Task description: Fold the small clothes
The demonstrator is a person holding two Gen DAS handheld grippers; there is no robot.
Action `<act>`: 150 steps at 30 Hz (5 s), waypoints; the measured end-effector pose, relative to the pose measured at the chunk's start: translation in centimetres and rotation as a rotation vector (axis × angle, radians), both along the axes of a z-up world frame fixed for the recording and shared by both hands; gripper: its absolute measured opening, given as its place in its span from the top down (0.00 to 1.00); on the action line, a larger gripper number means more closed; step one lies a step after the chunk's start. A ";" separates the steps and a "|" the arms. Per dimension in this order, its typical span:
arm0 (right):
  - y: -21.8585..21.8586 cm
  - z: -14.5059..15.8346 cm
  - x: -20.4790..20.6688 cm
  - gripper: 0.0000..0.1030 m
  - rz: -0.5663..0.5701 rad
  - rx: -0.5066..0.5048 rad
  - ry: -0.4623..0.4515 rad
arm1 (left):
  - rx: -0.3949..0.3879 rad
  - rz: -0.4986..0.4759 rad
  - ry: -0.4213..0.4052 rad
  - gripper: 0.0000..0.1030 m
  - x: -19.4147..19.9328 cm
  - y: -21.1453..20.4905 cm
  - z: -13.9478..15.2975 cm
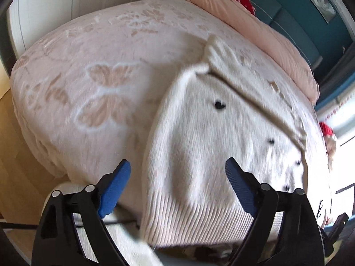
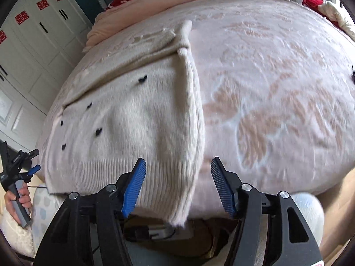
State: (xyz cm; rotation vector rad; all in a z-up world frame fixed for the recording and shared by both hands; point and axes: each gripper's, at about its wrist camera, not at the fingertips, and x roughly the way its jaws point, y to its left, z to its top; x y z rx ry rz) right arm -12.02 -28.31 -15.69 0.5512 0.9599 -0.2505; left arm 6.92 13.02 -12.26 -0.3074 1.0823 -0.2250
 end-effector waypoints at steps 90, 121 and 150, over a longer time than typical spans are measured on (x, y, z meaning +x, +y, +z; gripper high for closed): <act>-8.5 10.7 13.6 0.93 -0.031 -0.043 -0.389 | 0.059 -0.148 -0.167 0.92 14.1 -10.5 8.0; -3.9 4.2 4.1 0.86 -0.119 0.149 -0.292 | 0.158 0.081 0.040 0.97 4.3 -4.7 0.1; -5.5 1.9 11.6 0.97 -0.099 -0.234 0.027 | 0.254 -0.166 -0.017 0.88 6.7 -13.6 -1.2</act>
